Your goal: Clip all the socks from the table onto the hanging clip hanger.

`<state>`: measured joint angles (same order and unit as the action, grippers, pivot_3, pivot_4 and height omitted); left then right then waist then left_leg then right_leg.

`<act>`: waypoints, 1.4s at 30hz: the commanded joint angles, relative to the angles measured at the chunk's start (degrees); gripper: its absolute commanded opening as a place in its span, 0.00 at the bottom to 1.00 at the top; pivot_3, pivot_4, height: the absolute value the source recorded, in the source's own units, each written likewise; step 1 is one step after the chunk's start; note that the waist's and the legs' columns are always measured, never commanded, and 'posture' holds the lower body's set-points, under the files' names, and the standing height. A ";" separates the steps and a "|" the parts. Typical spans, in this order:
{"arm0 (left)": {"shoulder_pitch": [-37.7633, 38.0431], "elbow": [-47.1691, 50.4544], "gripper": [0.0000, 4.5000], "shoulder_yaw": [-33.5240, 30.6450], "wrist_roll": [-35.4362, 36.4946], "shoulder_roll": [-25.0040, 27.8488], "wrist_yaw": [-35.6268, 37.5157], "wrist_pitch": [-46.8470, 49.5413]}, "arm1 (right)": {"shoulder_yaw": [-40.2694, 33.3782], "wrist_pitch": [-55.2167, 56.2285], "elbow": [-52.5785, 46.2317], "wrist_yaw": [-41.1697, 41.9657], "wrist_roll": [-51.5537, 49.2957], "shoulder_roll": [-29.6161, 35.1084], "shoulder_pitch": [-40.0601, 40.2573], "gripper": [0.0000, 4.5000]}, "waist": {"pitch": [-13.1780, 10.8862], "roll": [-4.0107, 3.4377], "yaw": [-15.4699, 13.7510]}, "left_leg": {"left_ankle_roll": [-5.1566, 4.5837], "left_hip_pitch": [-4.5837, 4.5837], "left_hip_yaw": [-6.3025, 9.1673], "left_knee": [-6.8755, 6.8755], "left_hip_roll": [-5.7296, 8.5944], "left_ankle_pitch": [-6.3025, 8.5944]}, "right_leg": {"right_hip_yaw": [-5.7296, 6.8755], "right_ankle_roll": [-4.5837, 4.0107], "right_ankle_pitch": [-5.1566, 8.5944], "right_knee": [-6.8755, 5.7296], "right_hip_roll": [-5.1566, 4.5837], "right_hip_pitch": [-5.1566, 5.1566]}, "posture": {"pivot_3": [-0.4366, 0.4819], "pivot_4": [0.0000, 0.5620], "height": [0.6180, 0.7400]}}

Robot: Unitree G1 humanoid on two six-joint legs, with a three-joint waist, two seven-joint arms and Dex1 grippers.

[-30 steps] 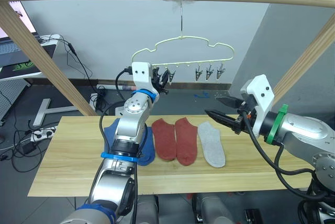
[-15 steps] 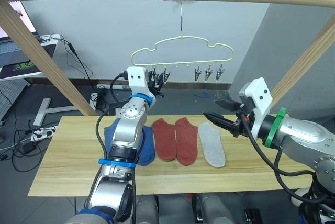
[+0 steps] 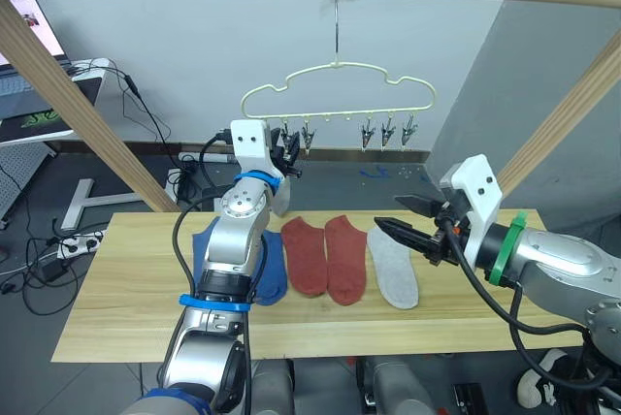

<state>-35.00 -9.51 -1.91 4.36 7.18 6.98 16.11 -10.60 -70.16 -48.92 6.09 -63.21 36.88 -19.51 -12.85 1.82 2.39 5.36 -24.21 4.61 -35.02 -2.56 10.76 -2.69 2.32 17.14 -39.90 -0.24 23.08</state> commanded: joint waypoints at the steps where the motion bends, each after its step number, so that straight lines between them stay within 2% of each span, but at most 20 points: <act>1: -1.32 1.71 0.21 -0.08 0.04 -0.32 -0.26 -0.19 | -0.94 1.77 -1.32 -0.97 -1.75 0.87 -0.21 0.61 | -0.03 0.01 0.01 | 0.00 -0.01 0.00 0.00 0.00 0.00 | 0.00 0.00 0.00 0.01 0.00 0.00 | 0.40 0.44 1.00; 4: -1.40 1.78 0.08 -0.11 -0.03 -0.37 -0.29 -0.29 | -0.73 2.32 -1.22 -1.73 -2.56 1.34 0.01 0.61 | -0.09 0.01 0.01 | 0.00 -0.03 0.00 0.01 0.00 0.00 | 0.00 0.06 0.03 0.04 0.00 0.00 | 0.40 0.44 1.00; 14: -1.35 2.36 0.07 -0.18 1.51 -0.68 1.23 1.88 | 0.11 3.91 -0.74 -2.94 -3.88 2.57 0.25 0.61 | -0.29 0.04 0.01 | 0.00 -0.03 0.00 0.01 0.00 0.00 | 0.00 0.26 0.15 0.06 0.00 0.00 | 0.40 0.44 1.00; 16: -1.34 2.68 0.24 -0.25 1.76 -0.70 1.19 3.26 | 0.21 4.19 -0.62 -3.13 -4.15 2.86 0.27 0.61 | -0.31 0.04 0.02 | 0.00 -0.04 0.00 0.01 0.00 0.00 | 0.00 0.27 0.16 0.07 0.00 0.01 | 0.40 0.44 1.00; 22: -1.25 3.01 0.60 0.41 -0.24 -0.38 0.09 0.57 | 0.58 5.02 -0.43 -3.51 -4.72 3.59 0.50 0.61 | -0.44 0.03 0.00 | 0.00 -0.07 0.01 0.02 0.00 0.00 | 0.00 0.28 0.16 0.12 0.00 0.02 | 0.40 0.44 1.00; 42: -3.02 2.62 0.60 -0.38 0.35 -1.27 -0.36 0.45 | 1.33 6.91 -0.30 -5.28 -6.60 5.34 1.16 0.61 | -0.48 0.04 -0.02 | -0.03 -0.26 0.01 0.06 -0.01 0.02 | 0.03 0.28 0.16 0.54 0.00 0.03 | 0.40 0.44 1.00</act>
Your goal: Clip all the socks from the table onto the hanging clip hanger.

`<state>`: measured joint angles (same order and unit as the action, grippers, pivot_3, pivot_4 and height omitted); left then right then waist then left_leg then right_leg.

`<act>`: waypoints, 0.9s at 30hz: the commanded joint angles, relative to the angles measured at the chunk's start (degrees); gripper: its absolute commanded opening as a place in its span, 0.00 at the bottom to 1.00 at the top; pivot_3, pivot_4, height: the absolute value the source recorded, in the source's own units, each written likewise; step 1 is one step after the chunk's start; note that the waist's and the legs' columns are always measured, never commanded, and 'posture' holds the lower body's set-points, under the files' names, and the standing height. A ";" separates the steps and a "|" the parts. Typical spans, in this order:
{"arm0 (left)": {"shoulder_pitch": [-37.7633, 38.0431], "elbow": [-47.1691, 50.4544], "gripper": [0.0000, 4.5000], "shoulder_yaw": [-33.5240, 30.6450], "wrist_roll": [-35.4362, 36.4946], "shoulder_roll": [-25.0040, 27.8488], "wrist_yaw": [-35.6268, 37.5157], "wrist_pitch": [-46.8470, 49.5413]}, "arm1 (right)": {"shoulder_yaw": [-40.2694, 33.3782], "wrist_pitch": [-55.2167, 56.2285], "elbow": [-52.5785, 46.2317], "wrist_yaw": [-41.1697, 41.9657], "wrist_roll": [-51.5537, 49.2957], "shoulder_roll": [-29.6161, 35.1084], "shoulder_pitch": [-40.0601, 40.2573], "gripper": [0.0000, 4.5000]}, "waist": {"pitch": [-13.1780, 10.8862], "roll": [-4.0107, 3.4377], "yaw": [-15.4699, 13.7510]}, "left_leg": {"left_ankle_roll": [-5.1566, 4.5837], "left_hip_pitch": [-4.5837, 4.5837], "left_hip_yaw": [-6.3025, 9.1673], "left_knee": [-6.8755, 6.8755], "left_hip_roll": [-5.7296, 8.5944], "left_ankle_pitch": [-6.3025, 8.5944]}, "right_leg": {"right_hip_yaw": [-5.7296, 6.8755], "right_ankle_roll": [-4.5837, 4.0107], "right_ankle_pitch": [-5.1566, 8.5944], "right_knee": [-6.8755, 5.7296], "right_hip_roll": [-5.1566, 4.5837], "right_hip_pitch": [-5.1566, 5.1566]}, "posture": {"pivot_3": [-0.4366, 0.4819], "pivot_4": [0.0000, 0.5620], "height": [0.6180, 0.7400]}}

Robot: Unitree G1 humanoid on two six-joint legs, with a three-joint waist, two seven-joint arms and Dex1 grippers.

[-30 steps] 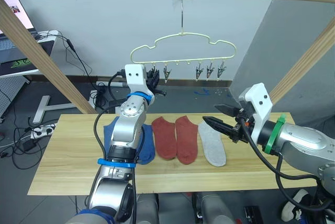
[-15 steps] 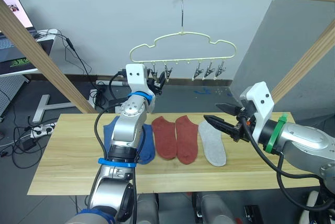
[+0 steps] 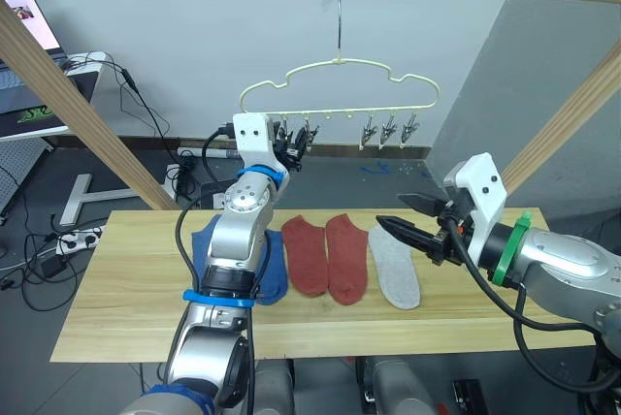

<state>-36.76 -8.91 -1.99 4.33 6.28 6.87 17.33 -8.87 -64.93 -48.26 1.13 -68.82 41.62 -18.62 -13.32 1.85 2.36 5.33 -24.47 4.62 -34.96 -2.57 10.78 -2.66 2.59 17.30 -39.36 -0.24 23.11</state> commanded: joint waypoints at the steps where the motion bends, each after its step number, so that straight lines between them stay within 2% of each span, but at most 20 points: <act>1: -1.33 1.99 0.60 -0.33 0.41 -0.37 -0.27 -0.74 | -0.34 1.82 -0.95 -0.40 -1.06 0.68 0.29 0.61 | -0.01 0.00 0.00 | 0.00 0.00 0.00 0.00 0.00 0.00 | 0.01 0.00 0.00 0.00 0.00 0.00 | 0.40 0.44 1.00; 11: -1.69 1.20 0.60 -0.68 0.47 -0.41 -0.43 -1.42 | 0.24 2.64 -0.79 -1.07 -1.47 1.16 0.40 0.61 | -0.01 0.00 0.00 | 0.00 -0.03 0.00 0.02 0.00 0.00 | 0.00 0.00 0.00 0.07 0.00 0.00 | 0.40 0.43 1.00; 14: -1.75 1.03 0.47 -0.70 0.40 -0.38 -0.28 -1.50 | 0.32 2.81 -0.77 -1.34 -1.66 1.29 0.45 0.61 | -0.01 0.00 -0.01 | -0.01 -0.05 0.00 0.02 0.00 0.00 | 0.01 0.01 -0.01 0.11 0.00 0.00 | 0.40 0.43 1.00; 20: -1.86 0.88 0.10 -0.72 0.33 -0.30 -0.11 -1.69 | 0.67 3.31 -0.72 -1.68 -1.88 1.55 0.51 0.61 | -0.01 0.00 -0.02 | -0.01 -0.14 0.01 0.02 -0.01 0.01 | 0.02 0.06 -0.05 0.28 0.00 0.00 | 0.40 0.43 1.00; 21: -1.89 0.90 0.07 -0.77 0.34 -0.26 -0.11 -1.70 | 0.74 3.40 -0.69 -1.74 -1.93 1.55 0.50 0.61 | -0.01 0.00 -0.02 | -0.01 -0.15 0.01 0.02 0.00 0.01 | 0.02 0.07 -0.05 0.30 0.00 0.00 | 0.40 0.43 1.00; 27: -2.03 1.57 0.07 -1.48 2.48 -0.37 1.37 -0.14 | 1.37 3.57 -0.27 -1.90 -1.30 1.50 0.85 0.61 | -0.01 0.00 -0.04 | -0.02 -0.16 0.01 0.02 -0.01 0.01 | 0.04 0.07 -0.06 0.30 0.00 0.01 | 0.41 0.42 1.00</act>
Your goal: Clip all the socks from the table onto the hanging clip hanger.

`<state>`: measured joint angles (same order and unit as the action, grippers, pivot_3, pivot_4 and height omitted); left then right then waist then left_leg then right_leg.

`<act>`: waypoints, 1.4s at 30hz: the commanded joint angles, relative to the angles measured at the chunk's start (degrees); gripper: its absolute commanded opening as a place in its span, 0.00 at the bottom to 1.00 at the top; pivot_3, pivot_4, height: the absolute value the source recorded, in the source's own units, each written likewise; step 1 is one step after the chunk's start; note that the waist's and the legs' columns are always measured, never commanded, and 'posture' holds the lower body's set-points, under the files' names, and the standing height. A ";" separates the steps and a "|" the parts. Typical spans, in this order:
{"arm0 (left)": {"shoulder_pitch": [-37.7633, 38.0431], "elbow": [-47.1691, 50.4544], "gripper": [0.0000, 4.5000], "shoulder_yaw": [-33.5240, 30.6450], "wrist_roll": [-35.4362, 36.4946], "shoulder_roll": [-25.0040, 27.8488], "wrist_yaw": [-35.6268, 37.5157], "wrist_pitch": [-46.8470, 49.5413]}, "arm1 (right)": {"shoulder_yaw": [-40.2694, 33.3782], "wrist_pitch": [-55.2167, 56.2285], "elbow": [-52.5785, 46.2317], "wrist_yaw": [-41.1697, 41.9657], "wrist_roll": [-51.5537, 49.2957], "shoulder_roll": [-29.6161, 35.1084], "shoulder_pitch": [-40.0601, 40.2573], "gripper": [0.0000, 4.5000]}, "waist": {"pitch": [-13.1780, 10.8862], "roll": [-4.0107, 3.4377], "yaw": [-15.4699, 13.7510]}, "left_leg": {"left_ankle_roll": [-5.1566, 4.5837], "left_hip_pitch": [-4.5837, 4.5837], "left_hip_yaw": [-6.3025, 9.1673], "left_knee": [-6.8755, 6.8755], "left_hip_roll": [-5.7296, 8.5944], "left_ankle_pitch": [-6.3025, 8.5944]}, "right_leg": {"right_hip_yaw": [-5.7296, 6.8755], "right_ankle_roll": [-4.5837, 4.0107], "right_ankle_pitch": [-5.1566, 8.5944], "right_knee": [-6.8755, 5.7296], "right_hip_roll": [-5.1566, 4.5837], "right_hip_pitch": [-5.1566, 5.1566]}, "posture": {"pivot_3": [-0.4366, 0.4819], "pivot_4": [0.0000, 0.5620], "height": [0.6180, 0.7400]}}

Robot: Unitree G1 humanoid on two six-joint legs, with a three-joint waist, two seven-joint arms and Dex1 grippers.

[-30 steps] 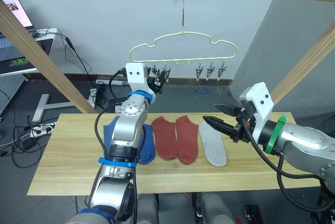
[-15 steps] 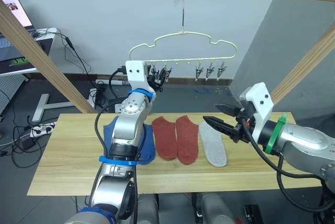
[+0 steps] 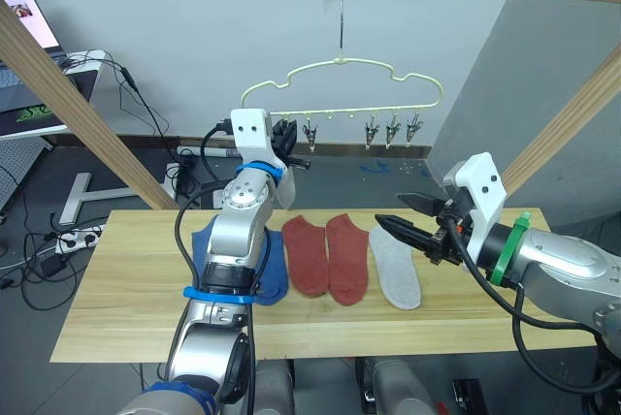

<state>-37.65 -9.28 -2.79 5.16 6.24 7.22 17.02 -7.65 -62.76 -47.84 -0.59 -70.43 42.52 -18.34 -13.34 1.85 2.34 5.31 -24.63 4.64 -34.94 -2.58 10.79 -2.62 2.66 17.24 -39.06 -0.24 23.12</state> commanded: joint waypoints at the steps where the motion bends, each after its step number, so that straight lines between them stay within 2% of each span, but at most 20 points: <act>1: -1.23 2.04 0.07 -0.78 2.08 -0.28 1.19 0.84 | 0.28 1.35 -0.56 -0.18 0.55 0.61 0.69 0.61 | 0.00 0.00 -0.01 | 0.00 0.00 0.00 0.00 0.00 0.00 | 0.00 0.00 0.00 0.00 0.00 0.00 | 0.41 0.41 1.00; 7: -3.82 5.39 0.07 -5.99 14.07 0.59 5.82 16.61 | 6.52 -1.27 6.11 -2.58 9.75 -0.89 3.04 0.61 | 0.00 0.00 -0.04 | 0.00 -0.01 0.02 -0.02 0.00 0.00 | 0.03 0.02 0.00 -0.01 0.00 0.00 | 0.43 0.39 1.00; 9: -5.34 5.80 0.07 -8.54 18.46 1.01 6.07 22.69 | 9.05 -1.08 8.39 -2.08 13.46 -1.68 3.31 0.70 | 0.01 -0.01 -0.06 | 0.00 -0.01 0.01 -0.02 0.00 -0.01 | 0.02 0.03 -0.01 -0.01 0.00 0.01 | 0.44 0.38 1.00; 13: -9.48 4.00 0.07 -14.70 26.09 1.66 4.80 32.70 | 15.53 -0.41 13.20 0.44 21.69 -2.05 3.07 0.96 | 0.01 0.00 -0.01 | 0.01 -0.03 0.04 -0.02 -0.01 -0.01 | 0.06 0.04 -0.01 -0.02 0.00 0.05 | 0.44 0.37 1.00; 14: -10.34 3.38 0.07 -15.91 27.67 1.84 4.55 34.90 | 16.97 0.49 14.86 1.14 24.15 -2.33 2.71 0.99 | 0.01 0.00 0.00 | 0.01 -0.03 0.04 -0.02 -0.01 -0.01 | 0.06 0.04 -0.01 -0.02 0.00 0.05 | 0.44 0.36 1.00; 24: -14.25 0.24 0.07 -22.24 35.06 2.45 0.23 45.78 | 26.22 9.33 29.84 11.75 42.62 -3.70 -1.90 0.99 | 0.02 -0.01 -0.08 | 0.02 -0.04 0.03 -0.04 0.00 -0.01 | 0.06 0.04 -0.04 -0.02 -0.01 0.06 | 0.44 0.35 1.00; 27: -14.51 0.10 0.07 -22.94 35.88 2.52 -0.75 47.16 | 27.11 11.79 34.46 14.69 46.50 -4.88 -3.28 0.99 | 0.02 -0.02 -0.05 | 0.03 -0.03 0.02 -0.03 0.00 -0.02 | 0.05 -0.20 -0.18 -0.02 -0.01 0.06 | 0.45 0.34 1.00; 42: -13.81 1.68 0.07 -22.88 37.50 5.15 -1.96 51.12 | 28.51 20.88 57.43 26.41 58.76 -13.69 -10.05 0.99 | 0.04 -0.04 -0.30 | 0.11 -0.01 0.02 -0.06 -0.02 -0.06 | 0.06 -0.21 -0.22 -0.12 -0.02 0.06 | 0.49 0.35 1.00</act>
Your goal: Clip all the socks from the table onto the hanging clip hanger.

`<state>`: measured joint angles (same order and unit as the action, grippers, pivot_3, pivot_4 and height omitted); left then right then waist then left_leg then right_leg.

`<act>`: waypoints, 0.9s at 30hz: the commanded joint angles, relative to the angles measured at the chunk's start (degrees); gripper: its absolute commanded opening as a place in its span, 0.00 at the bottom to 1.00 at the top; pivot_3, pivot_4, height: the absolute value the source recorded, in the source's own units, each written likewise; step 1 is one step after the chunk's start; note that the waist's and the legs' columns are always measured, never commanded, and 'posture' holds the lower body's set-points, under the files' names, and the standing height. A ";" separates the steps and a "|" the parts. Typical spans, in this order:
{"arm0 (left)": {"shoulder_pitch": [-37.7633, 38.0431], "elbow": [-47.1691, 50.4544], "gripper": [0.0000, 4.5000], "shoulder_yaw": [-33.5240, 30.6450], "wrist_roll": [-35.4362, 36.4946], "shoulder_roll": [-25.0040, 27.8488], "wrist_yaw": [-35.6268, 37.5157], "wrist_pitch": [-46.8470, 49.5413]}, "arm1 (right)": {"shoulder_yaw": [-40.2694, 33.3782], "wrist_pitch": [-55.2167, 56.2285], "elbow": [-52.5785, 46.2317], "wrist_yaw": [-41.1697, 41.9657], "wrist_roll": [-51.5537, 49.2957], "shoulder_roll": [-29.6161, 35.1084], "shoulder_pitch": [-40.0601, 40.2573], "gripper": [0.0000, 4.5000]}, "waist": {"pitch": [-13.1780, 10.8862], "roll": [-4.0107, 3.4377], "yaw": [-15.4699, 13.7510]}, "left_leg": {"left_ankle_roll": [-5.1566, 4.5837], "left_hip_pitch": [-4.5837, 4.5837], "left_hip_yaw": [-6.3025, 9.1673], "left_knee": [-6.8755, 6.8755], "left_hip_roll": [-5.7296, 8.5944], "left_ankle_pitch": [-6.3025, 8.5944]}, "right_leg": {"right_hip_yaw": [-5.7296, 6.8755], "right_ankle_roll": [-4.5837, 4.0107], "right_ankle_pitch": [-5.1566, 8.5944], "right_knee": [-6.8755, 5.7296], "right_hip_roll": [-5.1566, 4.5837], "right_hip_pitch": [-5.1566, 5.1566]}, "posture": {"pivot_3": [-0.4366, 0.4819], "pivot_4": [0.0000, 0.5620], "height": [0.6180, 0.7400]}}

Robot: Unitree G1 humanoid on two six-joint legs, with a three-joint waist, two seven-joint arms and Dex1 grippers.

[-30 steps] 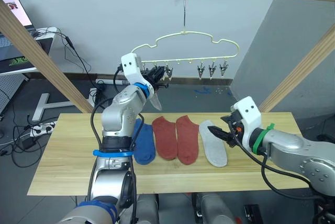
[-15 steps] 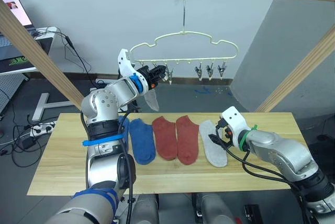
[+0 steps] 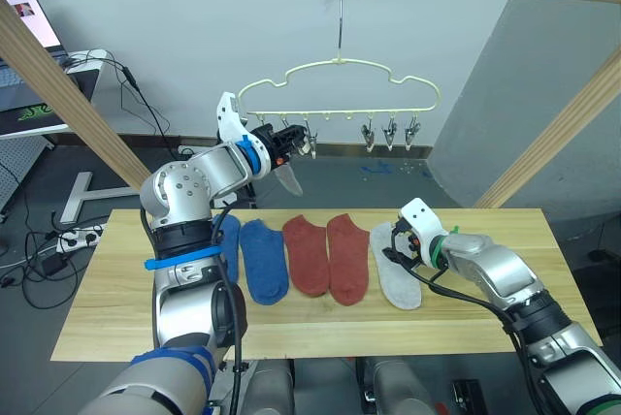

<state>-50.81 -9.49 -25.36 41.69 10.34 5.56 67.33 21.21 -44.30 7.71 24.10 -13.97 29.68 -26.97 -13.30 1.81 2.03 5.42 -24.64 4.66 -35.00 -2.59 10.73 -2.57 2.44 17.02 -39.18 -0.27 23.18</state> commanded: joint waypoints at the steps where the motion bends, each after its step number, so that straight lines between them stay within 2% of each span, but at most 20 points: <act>1: -0.56 2.00 0.07 -0.19 1.03 1.25 -0.26 1.09 | -0.44 3.10 3.17 2.11 2.98 -1.31 -1.67 0.99 | 0.00 0.00 -0.01 | 0.00 0.01 -0.01 0.00 0.00 0.00 | -0.01 0.00 0.00 -0.02 0.00 0.00 | 0.50 0.35 1.00; 16: -0.60 2.03 0.07 2.24 -0.07 3.06 0.81 1.56 | -2.55 6.09 15.14 4.88 9.24 -6.28 -2.78 0.99 | 0.01 0.01 -0.20 | 0.02 0.30 -0.03 -0.08 0.01 -0.02 | -0.06 0.00 0.00 -0.68 -0.01 -0.01 | 0.52 0.36 1.00; 19: -0.81 1.55 0.07 2.43 -0.10 3.32 1.03 1.49 | -2.31 7.80 15.67 4.22 11.34 -6.00 -2.22 0.86 | 0.01 0.01 -0.26 | 0.05 0.39 -0.02 -0.10 0.01 -0.03 | -0.06 0.00 0.00 -0.75 -0.01 -0.06 | 0.52 0.36 1.00; 27: -1.23 -0.37 0.07 1.42 0.54 3.89 0.78 2.22 | -2.80 7.37 13.78 5.43 12.01 -6.58 -0.37 0.25 | 0.01 0.01 -0.23 | 0.06 0.69 -0.03 -0.09 0.02 -0.04 | -0.09 -0.02 -0.01 -0.74 -0.01 -0.34 | 0.51 0.36 1.00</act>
<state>-50.91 -10.06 -23.03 41.64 13.50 5.94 69.54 18.92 -35.78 20.58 29.86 -3.36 22.99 -28.76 -13.29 1.82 1.79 5.48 -23.89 4.63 -35.09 -2.58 10.70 -2.65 2.43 17.01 -39.92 -0.27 22.77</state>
